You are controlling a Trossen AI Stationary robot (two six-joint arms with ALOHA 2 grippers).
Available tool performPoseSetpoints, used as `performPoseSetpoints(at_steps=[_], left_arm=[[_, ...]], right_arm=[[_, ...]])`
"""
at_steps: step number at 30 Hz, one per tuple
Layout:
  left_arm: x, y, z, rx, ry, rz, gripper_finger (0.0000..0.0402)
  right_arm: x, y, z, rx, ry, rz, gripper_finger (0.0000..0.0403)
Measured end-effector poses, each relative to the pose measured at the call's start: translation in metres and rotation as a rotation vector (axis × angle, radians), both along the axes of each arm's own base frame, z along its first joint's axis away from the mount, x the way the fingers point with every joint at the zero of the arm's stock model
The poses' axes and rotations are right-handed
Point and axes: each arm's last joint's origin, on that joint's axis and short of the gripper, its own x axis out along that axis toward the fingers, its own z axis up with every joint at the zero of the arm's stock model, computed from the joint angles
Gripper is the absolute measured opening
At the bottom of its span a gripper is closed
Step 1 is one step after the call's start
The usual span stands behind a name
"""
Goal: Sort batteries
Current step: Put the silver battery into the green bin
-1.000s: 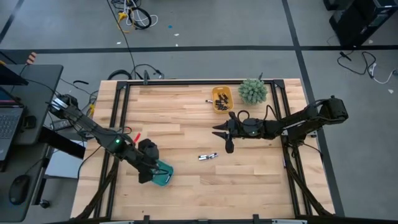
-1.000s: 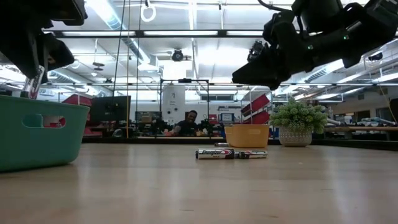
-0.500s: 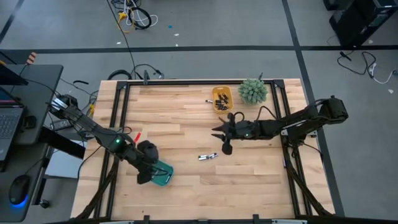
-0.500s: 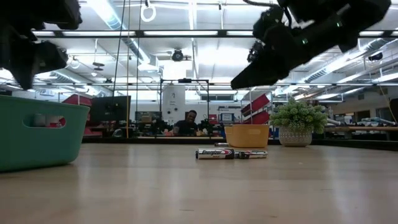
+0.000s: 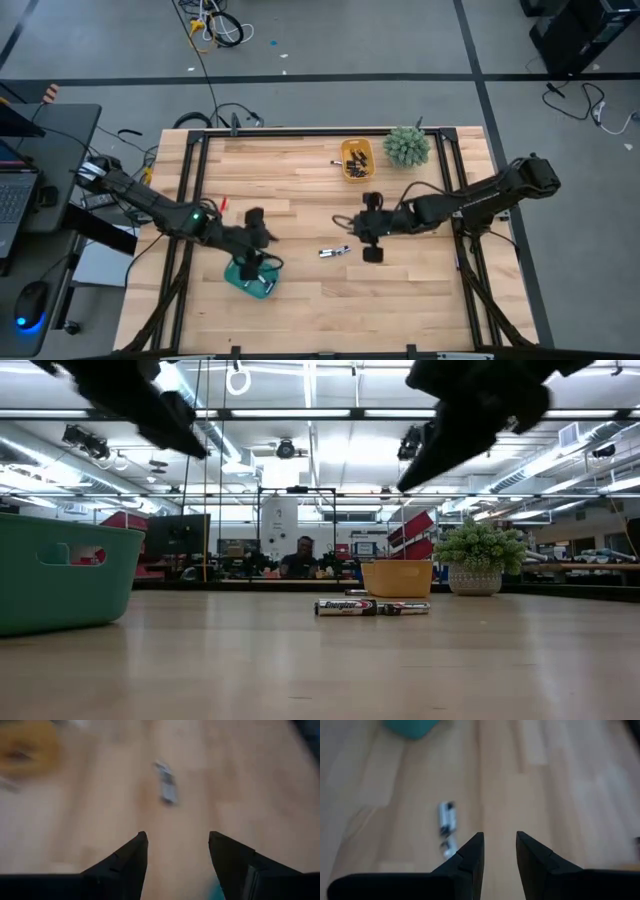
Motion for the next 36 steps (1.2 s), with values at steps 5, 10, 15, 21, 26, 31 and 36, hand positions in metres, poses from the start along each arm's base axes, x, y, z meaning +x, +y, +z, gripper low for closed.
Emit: performPoseSetpoints(at_steps=[5, 10, 15, 21, 26, 31, 36], left_arm=[[0.008, 0.011, 0.008, 0.185, -0.108, 0.099, 0.0206], [0.011, 0.010, 0.011, 0.258, -0.137, 0.005, 0.0206], [0.015, 0.008, 0.017, 0.305, -0.196, -0.041, 0.0207], [0.017, 0.007, 0.016, 0.285, -0.225, -0.034, 0.0207], [0.020, 0.008, 0.006, 0.325, -0.218, -0.041, 0.0207], [0.027, 0.010, -0.002, 0.347, -0.184, -0.033, 0.0207], [0.034, 0.009, -0.013, 0.339, -0.153, -0.024, 0.0207]], right_arm=[[-0.010, 0.014, -0.017, 0.062, 0.013, 0.007, 0.0099], [-0.021, 0.024, -0.036, 0.081, 0.012, 0.044, 0.0099], [-0.018, 0.027, -0.045, 0.062, -0.059, 0.023, 0.0099], [-0.002, 0.034, -0.071, 0.029, -0.011, 0.016, 0.0099], [0.007, 0.036, -0.081, 0.037, 0.011, -0.022, 0.0099], [0.008, 0.036, -0.089, 0.057, 0.039, -0.054, 0.0099], [0.005, 0.034, -0.092, 0.051, 0.084, -0.065, 0.0099]])
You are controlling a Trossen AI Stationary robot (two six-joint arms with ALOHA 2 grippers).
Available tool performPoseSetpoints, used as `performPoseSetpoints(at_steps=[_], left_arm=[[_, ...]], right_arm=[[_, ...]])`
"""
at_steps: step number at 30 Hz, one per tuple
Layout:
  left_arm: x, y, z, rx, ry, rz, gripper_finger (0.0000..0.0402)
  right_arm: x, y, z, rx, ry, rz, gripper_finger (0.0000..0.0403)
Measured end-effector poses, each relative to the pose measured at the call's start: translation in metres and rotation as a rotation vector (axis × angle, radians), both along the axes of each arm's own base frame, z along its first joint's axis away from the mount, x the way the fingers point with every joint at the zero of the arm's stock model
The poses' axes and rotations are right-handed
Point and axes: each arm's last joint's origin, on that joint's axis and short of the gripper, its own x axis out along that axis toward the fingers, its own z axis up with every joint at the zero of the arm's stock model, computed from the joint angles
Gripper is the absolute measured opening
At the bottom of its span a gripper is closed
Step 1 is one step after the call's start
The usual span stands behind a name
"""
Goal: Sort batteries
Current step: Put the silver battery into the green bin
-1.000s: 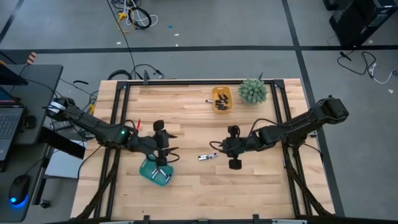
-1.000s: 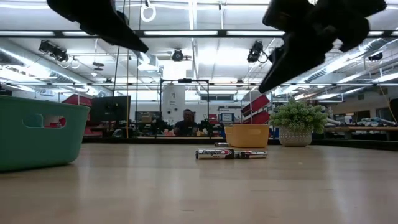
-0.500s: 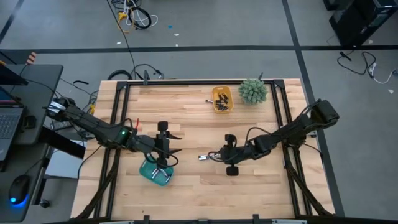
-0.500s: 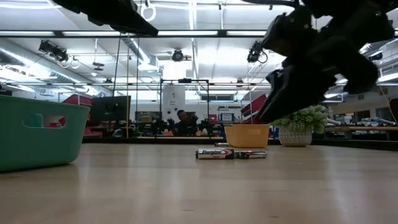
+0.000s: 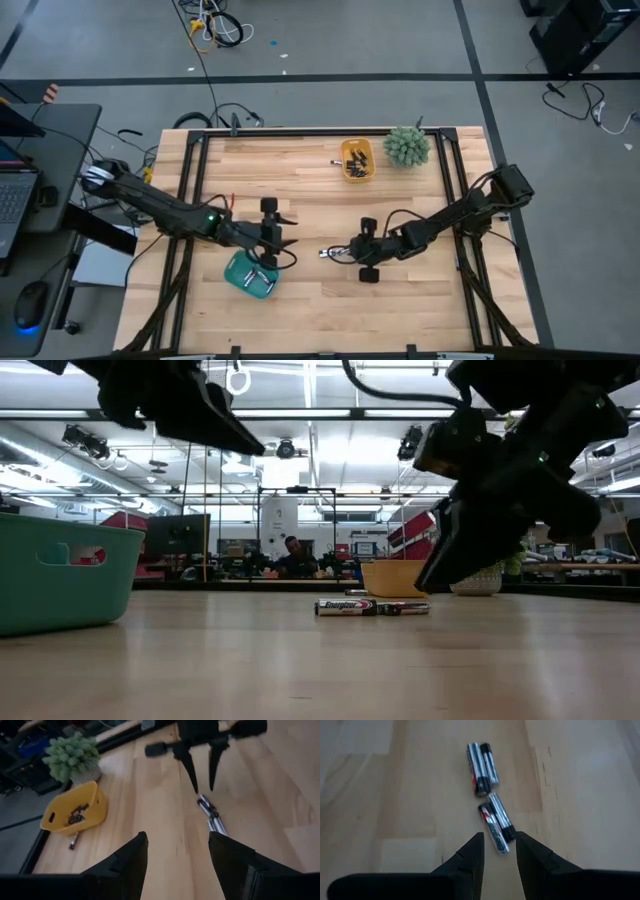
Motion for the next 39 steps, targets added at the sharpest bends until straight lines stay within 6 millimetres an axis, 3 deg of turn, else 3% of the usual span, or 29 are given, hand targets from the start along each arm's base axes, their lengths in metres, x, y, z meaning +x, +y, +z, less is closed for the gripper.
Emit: performPoseSetpoints(at_steps=[12, 19, 22, 28, 35, 39], left_arm=[[0.022, -0.008, -0.026, -0.005, 0.005, 0.002, 0.0207], [0.025, -0.009, -0.027, -0.014, -0.017, 0.007, 0.0207], [0.026, -0.009, -0.025, -0.020, -0.036, 0.010, 0.0207], [0.026, -0.009, -0.024, -0.016, -0.047, 0.007, 0.0207], [0.026, -0.009, -0.024, -0.016, -0.043, 0.008, 0.0207], [0.026, -0.009, -0.024, -0.017, -0.045, 0.008, 0.0207]], right_arm=[[-0.006, -0.002, -0.005, 0.013, 0.061, -0.018, 0.0099], [-0.005, -0.004, -0.005, -0.002, 0.063, 0.002, 0.0099], [-0.014, -0.004, -0.005, -0.015, 0.155, 0.027, 0.0099], [-0.043, -0.011, 0.025, 0.047, 0.379, -0.037, 0.0099], [-0.085, -0.020, 0.065, 0.069, 0.444, -0.190, 0.0099], [-0.098, -0.020, 0.072, 0.100, 0.395, -0.239, 0.0099]])
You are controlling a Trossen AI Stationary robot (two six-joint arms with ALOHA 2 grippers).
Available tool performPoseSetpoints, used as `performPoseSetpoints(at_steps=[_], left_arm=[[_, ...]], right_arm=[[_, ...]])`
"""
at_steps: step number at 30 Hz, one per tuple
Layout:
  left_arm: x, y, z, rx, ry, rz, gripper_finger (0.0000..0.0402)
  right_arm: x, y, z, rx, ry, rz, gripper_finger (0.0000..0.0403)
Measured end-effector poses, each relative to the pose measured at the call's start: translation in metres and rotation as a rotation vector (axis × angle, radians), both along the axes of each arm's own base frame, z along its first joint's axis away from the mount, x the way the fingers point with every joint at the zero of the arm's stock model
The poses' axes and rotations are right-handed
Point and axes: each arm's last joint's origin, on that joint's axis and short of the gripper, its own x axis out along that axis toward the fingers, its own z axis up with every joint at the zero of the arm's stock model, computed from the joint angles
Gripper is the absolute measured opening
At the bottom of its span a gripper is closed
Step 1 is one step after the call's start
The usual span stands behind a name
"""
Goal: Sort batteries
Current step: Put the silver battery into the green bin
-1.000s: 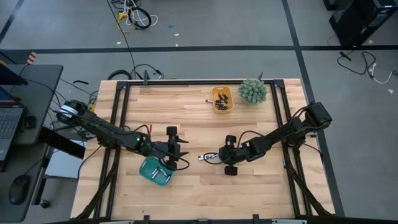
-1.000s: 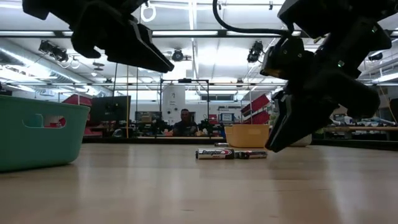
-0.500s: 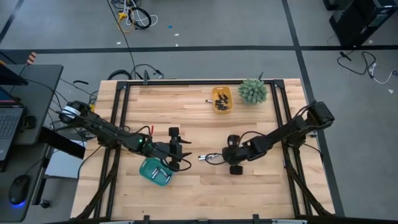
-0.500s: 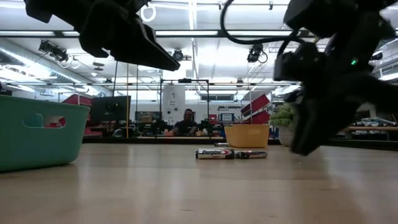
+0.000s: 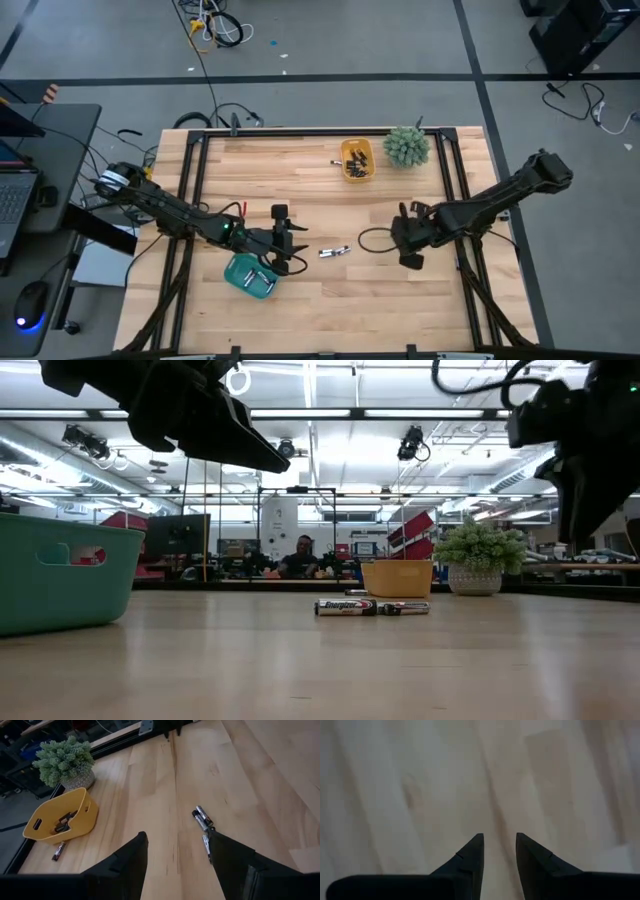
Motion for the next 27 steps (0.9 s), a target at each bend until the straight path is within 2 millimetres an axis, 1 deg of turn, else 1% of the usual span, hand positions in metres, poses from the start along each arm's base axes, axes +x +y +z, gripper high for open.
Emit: performPoseSetpoints(at_steps=[3, 6, 12, 16, 19, 22, 27], left_arm=[[0.000, 0.000, 0.001, 0.000, -0.005, -0.001, 0.0207], [0.001, 0.000, 0.001, -0.004, -0.015, 0.001, 0.0207], [0.003, 0.000, 0.006, -0.016, -0.062, -0.001, 0.0207], [0.003, 0.000, 0.006, 0.023, -0.058, 0.011, 0.0207], [0.002, 0.002, 0.006, 0.065, -0.063, 0.063, 0.0207], [0.002, 0.003, 0.006, 0.081, -0.063, 0.085, 0.0207], [0.002, 0.005, 0.005, 0.063, -0.050, 0.088, 0.0207]], right_arm=[[0.004, 0.004, -0.006, 0.028, -0.127, 0.019, 0.0099], [0.017, 0.009, -0.017, 0.020, -0.260, 0.086, 0.0097], [0.054, 0.021, -0.032, -0.028, -0.485, 0.219, 0.0096], [0.077, 0.026, -0.043, -0.038, -0.611, 0.258, 0.0095], [0.087, 0.029, -0.052, -0.046, -0.653, 0.282, 0.0094], [0.097, 0.030, -0.058, -0.062, -0.639, 0.297, 0.0096], [0.122, 0.034, -0.057, -0.103, -0.609, 0.339, 0.0096]])
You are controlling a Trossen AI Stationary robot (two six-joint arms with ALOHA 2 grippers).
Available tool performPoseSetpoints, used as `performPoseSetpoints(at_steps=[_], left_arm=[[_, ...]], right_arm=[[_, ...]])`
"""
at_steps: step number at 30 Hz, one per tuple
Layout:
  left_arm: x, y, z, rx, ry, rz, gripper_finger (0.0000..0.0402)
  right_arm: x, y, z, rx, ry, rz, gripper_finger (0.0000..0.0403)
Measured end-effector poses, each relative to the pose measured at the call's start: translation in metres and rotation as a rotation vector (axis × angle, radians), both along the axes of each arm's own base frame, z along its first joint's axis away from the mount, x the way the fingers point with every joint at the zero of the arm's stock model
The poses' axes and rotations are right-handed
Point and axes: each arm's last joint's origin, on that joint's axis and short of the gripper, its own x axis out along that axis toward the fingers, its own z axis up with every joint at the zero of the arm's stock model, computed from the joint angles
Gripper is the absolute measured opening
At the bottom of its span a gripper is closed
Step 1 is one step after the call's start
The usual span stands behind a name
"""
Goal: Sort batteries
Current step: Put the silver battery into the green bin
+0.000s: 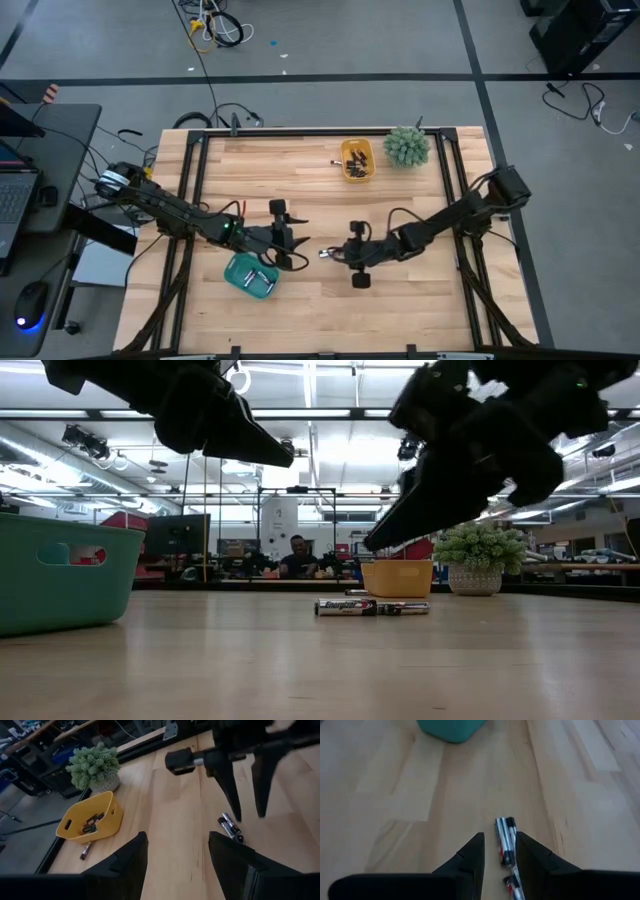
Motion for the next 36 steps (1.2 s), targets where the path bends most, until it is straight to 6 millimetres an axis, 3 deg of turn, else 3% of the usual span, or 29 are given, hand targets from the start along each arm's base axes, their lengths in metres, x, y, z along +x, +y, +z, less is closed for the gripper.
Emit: performPoseSetpoints(at_steps=[6, 9, 17, 24, 36], left_arm=[[0.000, 0.001, 0.001, 0.042, 0.000, 0.014, 0.0207], [0.001, 0.002, 0.004, 0.103, -0.001, 0.057, 0.0207], [0.002, 0.004, 0.006, 0.122, -0.002, 0.072, 0.0207], [0.004, -0.003, 0.004, -0.005, 0.023, -0.157, 0.0206], [0.007, -0.004, -0.004, -0.035, 0.031, -0.119, 0.0206]], right_arm=[[0.024, -0.002, 0.001, -0.067, 0.079, 0.011, 0.0100], [0.030, -0.006, -0.009, -0.087, 0.123, 0.001, 0.0101], [0.033, -0.006, -0.016, -0.102, 0.134, 0.009, 0.0103], [0.034, -0.004, -0.024, -0.075, 0.150, 0.011, 0.0103], [0.042, -0.002, -0.047, 0.002, 0.132, 0.001, 0.0099]])
